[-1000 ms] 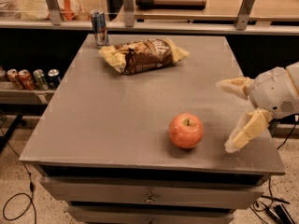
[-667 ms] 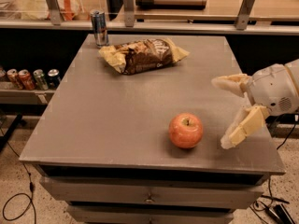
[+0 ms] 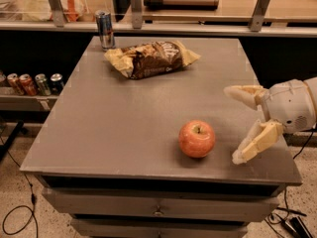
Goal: Move apple near brown chip bag
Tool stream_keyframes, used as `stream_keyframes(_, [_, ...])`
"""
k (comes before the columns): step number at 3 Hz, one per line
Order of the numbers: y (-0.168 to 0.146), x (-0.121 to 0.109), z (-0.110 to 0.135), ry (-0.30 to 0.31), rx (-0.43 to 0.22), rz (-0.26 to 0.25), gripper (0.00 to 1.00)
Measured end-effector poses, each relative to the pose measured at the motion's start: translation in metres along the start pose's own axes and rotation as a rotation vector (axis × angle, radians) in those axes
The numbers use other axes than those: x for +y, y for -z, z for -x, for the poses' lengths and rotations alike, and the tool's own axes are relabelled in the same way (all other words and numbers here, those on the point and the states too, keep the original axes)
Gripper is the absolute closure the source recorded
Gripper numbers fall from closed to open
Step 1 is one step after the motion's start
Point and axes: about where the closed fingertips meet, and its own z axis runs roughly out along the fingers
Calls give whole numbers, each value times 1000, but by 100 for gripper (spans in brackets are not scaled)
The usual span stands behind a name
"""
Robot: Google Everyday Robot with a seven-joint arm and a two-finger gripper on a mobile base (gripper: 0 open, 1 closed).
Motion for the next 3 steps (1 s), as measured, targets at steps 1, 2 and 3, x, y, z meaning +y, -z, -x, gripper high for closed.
stream_keyframes(1, [-8,4,-4,13,-136,15,0])
stream_keyframes(2, [-13,8,-3,24,-221,38,0])
stream_keyframes(3, [-25,16,-2,26,-256,76,0])
